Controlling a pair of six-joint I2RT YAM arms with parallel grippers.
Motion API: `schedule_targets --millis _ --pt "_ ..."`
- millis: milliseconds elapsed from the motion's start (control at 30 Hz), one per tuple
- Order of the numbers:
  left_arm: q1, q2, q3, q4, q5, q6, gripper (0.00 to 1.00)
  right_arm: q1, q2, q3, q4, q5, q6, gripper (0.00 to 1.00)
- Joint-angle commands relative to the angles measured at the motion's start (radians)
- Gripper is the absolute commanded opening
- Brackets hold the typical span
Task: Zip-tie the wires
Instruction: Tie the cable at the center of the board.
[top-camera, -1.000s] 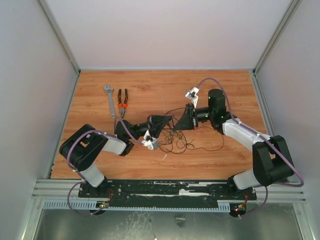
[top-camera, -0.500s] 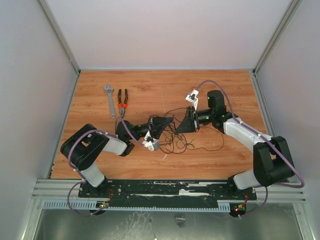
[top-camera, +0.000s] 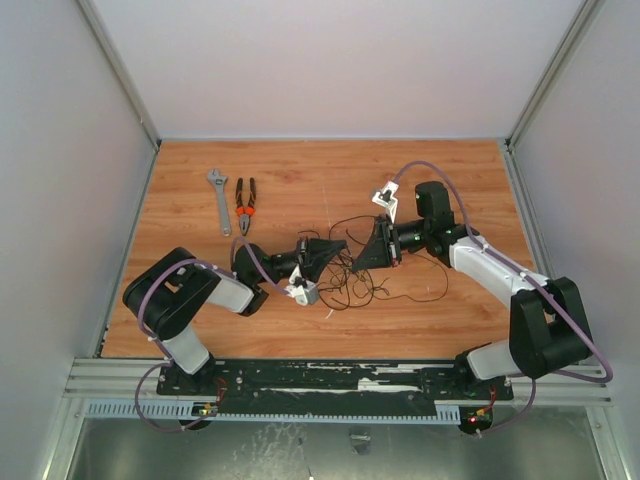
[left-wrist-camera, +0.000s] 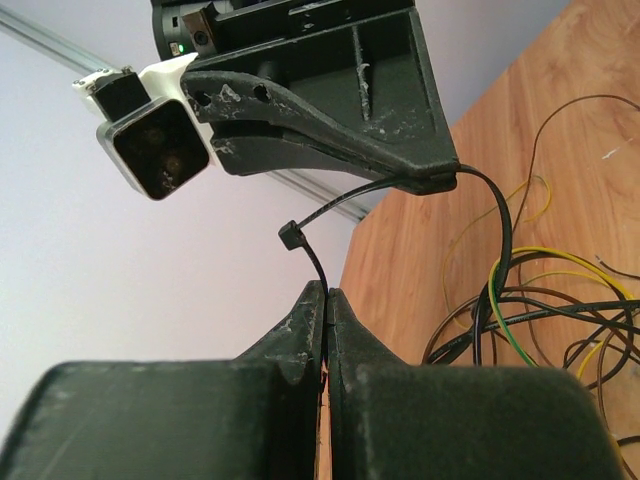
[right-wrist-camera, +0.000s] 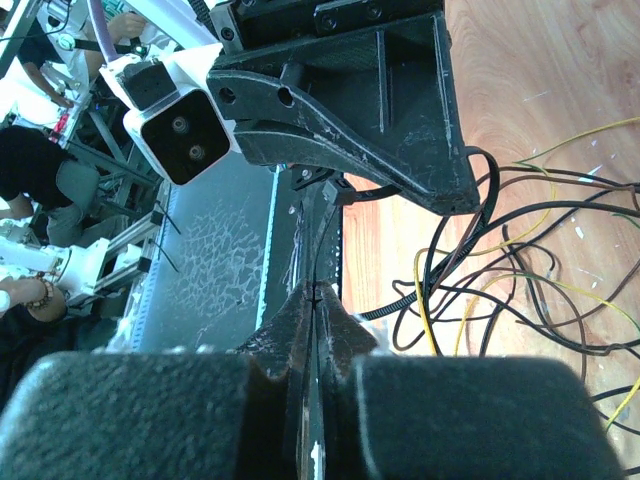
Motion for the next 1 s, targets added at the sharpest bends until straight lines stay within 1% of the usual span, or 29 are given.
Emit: schedule_targets --millis 0,200,467,967 --pt "-0.012 0.009 -0.016 0.32 0.006 0.034 0.0 -0.007 -0.015 0.028 -0.018 -0.032 -0.015 0.0" --pt "-0.017 0.009 -0.015 0.321 0.005 0.041 0.0 -0.006 -0.015 0.025 0.001 -0.044 0.012 0.0" --pt "-0.021 0.008 -0.015 0.32 0.006 0.041 0.0 -0.005 0.004 0.031 0.012 -0.015 0.024 0.0" --pt "-0.028 0.006 -0.013 0.321 0.001 0.045 0.0 -0.004 0.025 0.031 0.102 0.017 0.116 0.0"
